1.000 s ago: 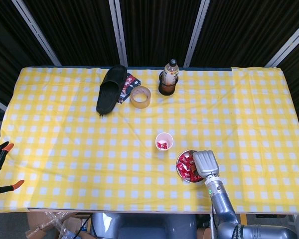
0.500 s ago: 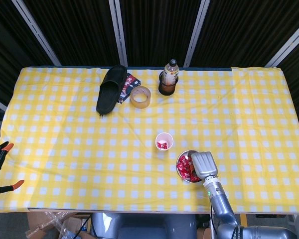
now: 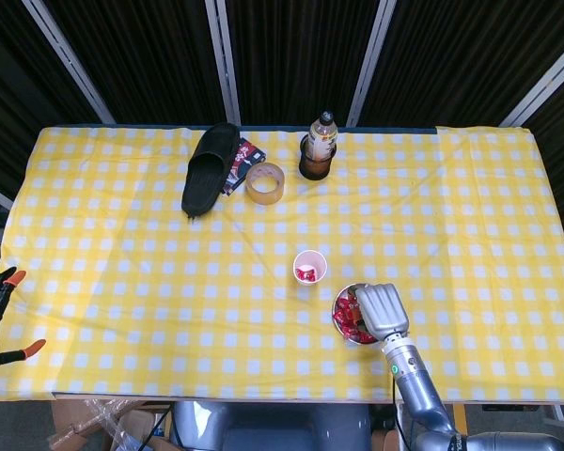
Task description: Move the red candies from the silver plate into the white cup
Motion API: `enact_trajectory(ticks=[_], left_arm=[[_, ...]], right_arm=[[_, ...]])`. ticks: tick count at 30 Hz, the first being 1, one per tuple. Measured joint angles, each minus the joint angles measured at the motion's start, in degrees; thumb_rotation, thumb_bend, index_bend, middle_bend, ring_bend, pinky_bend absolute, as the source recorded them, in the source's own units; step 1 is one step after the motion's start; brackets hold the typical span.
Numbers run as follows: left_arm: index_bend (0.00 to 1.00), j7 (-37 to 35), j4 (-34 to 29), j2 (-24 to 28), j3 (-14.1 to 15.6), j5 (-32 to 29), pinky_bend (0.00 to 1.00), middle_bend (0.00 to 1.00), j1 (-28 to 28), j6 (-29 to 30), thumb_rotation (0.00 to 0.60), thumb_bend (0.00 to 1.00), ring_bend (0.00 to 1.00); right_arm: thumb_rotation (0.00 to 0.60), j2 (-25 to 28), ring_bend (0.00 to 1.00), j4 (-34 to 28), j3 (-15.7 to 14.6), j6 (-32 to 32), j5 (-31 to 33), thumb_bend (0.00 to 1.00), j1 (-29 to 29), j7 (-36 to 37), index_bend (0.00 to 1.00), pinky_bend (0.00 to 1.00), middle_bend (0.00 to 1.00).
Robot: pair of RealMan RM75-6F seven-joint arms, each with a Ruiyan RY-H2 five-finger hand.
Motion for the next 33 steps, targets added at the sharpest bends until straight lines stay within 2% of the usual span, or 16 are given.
enact_trajectory(ticks=[6,9,16,19,24,33], left_arm=[[0.00,-0.15,-0.08,0.09,0.05,0.07,0.00,0.00,-0.05,-0.12,0.600,0.03,0.00],[0.00,-0.53,-0.10,0.21,0.06,-0.09,0.00,0.00,-0.13,-0.46,0.600,0.03,0.00],[0.00,-1.22,-0.19,0.63,0.09,-0.65,0.00,0.00,-0.42,-1.54,0.600,0.03,0.00],[0.00,-1.54,-0.25,0.81,0.10,-0.98,0.00,0.00,-0.60,-2.14,0.600,0.03,0.00],[0.00,-2.27,-0.48,1.30,0.14,-1.27,0.00,0.00,-0.86,-2.89,0.600,0.03,0.00],[0.00,-3.32,-0.52,1.79,0.65,-0.34,0.00,0.00,-0.93,-3.11,0.600,0.03,0.00]], right_arm=[[0.600,2.51,1.00,-5.39,1.96,1.63,-0.65,0.59,0.65,-1.64,0.53,0.99,0.99],[0.600,3.02,1.00,-7.16,4.43,1.94,0.44,0.59,1.97,-3.07,0.53,0.99,0.99],[0.600,2.21,1.00,-8.33,11.20,1.67,7.84,0.59,7.64,-6.87,0.53,0.99,0.99],[0.600,0.84,1.00,-7.31,13.13,1.23,10.74,0.59,10.34,-7.99,0.53,0.99,0.99],[0.600,-1.83,1.00,-4.47,14.09,0.39,13.83,0.58,13.65,-8.92,0.53,0.99,0.99],[0.600,-5.49,1.00,3.20,13.66,-0.96,16.12,0.59,16.22,-7.76,0.53,0.99,0.99]])
